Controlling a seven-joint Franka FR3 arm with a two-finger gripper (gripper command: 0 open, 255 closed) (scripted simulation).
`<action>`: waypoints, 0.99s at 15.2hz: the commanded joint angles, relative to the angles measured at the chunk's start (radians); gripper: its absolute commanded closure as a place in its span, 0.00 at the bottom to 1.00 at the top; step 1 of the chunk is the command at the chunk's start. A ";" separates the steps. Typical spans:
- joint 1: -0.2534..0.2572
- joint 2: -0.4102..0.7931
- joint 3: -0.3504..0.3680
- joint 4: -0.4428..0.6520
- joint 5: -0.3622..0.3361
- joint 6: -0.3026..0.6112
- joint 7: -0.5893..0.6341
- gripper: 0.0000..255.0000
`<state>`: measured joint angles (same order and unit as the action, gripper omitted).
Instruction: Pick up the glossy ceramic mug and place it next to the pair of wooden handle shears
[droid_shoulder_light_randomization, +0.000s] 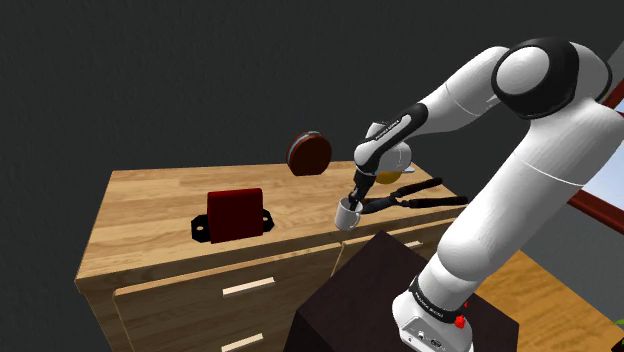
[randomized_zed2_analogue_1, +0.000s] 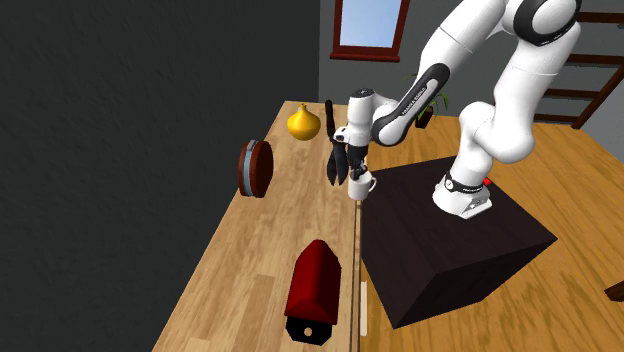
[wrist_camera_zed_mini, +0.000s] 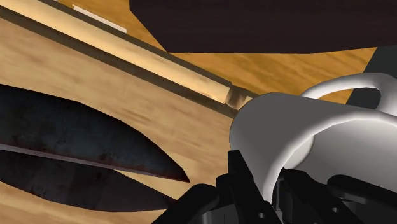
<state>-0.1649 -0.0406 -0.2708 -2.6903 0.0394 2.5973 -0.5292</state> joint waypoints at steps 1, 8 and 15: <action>0.002 0.030 -0.001 -0.004 0.018 0.034 -0.017 1.00; 0.004 0.062 0.001 -0.005 0.041 0.064 -0.033 1.00; 0.003 0.062 0.001 -0.005 0.041 0.064 -0.033 0.00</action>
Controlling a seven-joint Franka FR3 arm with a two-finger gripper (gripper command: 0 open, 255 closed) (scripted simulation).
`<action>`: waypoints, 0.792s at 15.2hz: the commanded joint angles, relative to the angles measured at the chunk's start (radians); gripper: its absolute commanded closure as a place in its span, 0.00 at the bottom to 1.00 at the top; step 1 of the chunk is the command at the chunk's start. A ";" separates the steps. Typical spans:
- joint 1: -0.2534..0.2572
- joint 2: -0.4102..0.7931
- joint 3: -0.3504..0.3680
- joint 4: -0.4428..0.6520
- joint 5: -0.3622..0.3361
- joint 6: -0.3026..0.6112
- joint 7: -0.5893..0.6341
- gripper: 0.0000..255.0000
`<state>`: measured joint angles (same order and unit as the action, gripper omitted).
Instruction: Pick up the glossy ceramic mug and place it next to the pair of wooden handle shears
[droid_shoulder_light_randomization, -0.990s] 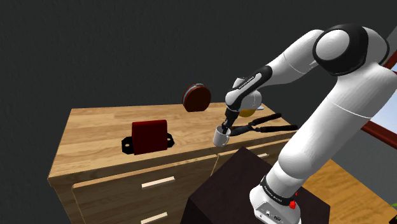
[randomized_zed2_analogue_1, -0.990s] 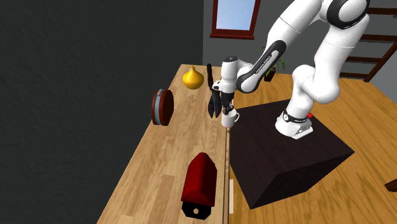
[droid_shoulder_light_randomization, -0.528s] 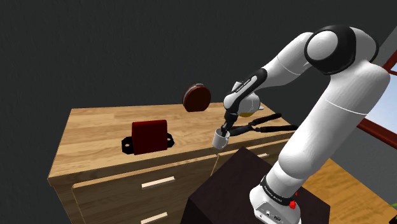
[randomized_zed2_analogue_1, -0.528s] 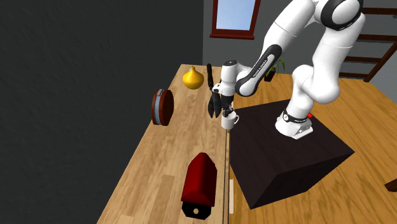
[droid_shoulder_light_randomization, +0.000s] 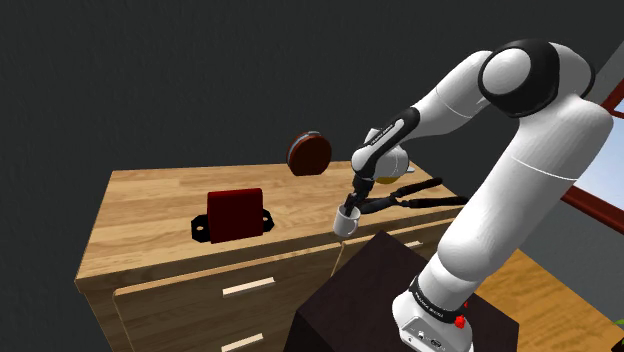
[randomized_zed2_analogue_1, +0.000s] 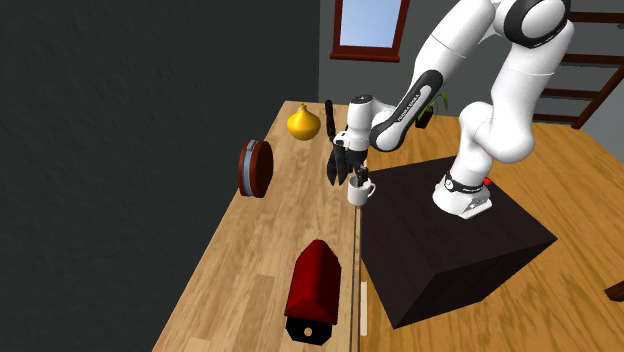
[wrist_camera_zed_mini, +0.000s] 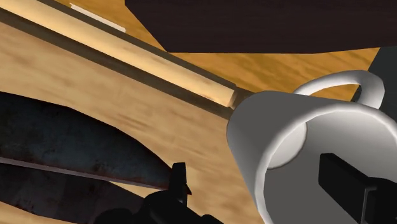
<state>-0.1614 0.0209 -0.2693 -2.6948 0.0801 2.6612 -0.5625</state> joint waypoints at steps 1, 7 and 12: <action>0.000 0.000 0.000 0.000 0.000 0.000 0.000 0.00; -0.013 -0.143 -0.005 0.019 -0.084 -0.156 0.060 0.00; -0.013 -0.143 -0.005 0.019 -0.084 -0.156 0.060 0.00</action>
<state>-0.1742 -0.1222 -0.2746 -2.6756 -0.0041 2.5050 -0.5022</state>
